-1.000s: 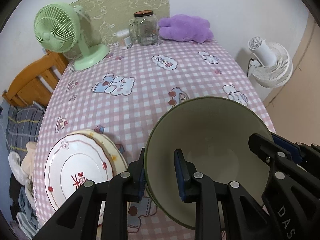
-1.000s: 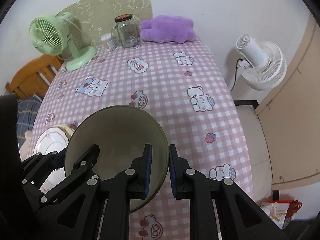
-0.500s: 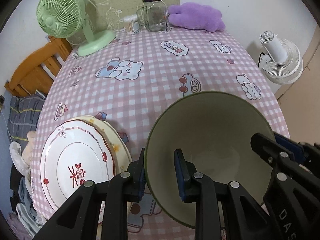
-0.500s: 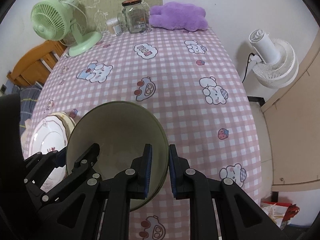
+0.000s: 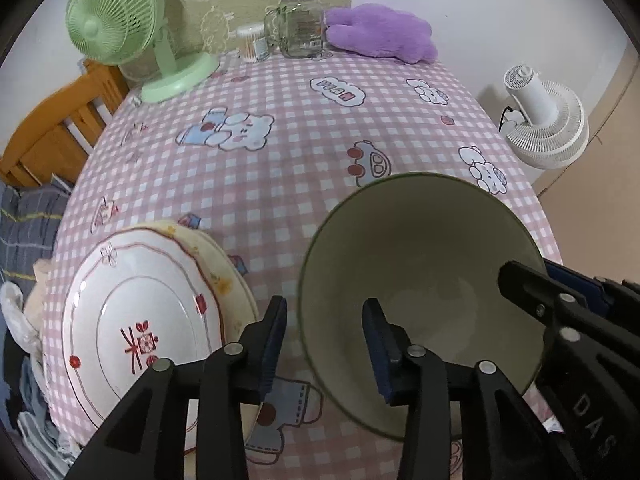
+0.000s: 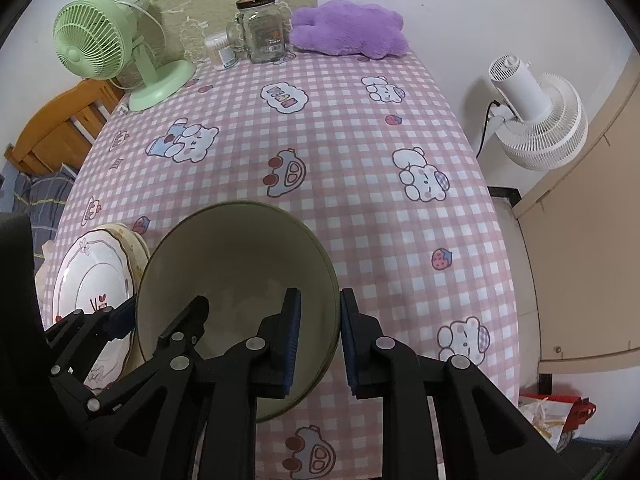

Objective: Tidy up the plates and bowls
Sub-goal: 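Lower the patterned bowl into the other grey-green bowls with the right tool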

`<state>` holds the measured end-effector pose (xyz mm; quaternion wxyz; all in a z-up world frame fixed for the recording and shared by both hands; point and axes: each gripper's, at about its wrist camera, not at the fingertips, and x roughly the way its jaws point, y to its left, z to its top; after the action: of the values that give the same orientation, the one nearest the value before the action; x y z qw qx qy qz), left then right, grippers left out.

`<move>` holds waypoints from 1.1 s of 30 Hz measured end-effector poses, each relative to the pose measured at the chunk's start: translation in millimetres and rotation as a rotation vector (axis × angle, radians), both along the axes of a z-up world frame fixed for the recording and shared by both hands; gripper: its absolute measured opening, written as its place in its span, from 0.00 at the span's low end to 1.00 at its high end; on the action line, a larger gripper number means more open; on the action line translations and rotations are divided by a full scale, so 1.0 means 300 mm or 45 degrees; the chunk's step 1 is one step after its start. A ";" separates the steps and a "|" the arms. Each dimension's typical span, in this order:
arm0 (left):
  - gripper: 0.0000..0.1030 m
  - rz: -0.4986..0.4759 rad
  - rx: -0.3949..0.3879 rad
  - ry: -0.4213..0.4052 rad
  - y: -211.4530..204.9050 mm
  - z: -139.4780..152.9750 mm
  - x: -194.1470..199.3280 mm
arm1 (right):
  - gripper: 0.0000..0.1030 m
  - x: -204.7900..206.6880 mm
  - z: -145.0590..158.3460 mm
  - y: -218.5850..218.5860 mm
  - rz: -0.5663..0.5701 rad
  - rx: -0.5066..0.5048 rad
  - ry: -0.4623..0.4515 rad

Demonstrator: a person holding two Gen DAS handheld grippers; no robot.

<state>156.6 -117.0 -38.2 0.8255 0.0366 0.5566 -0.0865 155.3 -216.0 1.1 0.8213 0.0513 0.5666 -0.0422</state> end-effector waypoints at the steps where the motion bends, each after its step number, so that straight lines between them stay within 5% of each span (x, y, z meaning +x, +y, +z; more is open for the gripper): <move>1: 0.43 0.000 -0.005 0.006 0.007 -0.001 0.000 | 0.22 -0.005 0.001 0.002 -0.002 0.002 0.002; 3: 0.56 -0.012 -0.025 0.016 0.020 -0.002 0.000 | 0.26 -0.013 -0.001 0.002 -0.011 0.010 0.011; 7: 0.67 -0.066 -0.065 0.021 0.028 -0.001 -0.004 | 0.64 -0.029 -0.009 0.003 -0.039 0.058 0.019; 12: 0.79 -0.099 -0.127 0.052 0.024 -0.020 -0.005 | 0.65 -0.041 -0.024 0.003 -0.070 0.038 0.016; 33: 0.81 0.011 -0.207 0.141 -0.005 -0.122 0.046 | 0.65 0.071 -0.184 -0.065 0.023 0.280 0.110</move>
<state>170.3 -118.6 -74.7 0.7941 -0.0378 0.5926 -0.1295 176.6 -235.5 -54.0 0.7858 0.1342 0.6032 0.0253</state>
